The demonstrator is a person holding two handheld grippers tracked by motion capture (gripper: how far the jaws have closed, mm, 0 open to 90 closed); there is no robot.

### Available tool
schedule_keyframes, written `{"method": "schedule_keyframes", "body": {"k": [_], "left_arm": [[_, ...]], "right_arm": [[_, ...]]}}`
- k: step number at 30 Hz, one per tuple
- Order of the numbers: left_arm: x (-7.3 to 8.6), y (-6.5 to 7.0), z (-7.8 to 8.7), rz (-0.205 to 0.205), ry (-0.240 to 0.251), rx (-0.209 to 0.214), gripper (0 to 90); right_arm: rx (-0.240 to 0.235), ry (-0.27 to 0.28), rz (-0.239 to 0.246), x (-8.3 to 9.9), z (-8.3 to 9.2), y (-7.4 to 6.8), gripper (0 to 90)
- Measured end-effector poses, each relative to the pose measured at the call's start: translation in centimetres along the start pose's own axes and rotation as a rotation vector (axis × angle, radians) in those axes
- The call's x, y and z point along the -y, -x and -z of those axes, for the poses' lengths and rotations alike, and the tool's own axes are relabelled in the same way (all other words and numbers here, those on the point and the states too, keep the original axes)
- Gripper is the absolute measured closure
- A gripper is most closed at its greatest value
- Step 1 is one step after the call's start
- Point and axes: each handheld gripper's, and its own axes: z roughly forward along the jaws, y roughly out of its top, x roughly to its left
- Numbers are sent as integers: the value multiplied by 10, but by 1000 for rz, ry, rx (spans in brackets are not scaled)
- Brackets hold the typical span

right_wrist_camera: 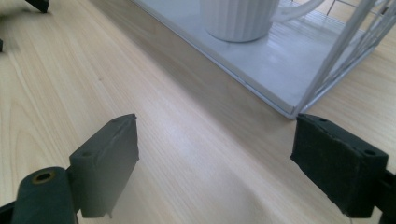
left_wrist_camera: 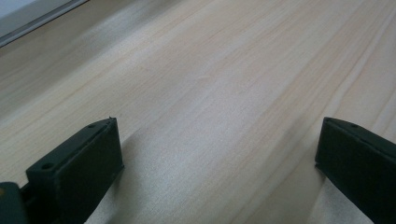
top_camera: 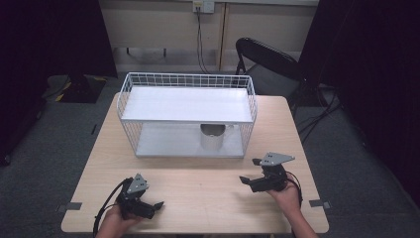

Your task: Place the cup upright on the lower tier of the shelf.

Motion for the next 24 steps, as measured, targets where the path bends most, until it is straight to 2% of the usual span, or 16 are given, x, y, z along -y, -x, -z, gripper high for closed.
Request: {"method": "schedule_keyframes", "body": {"k": [24], "left_arm": [[0, 0, 0, 0, 0, 0, 0]], "right_arm": [[28, -35, -18, 41, 31, 22, 136]]}}
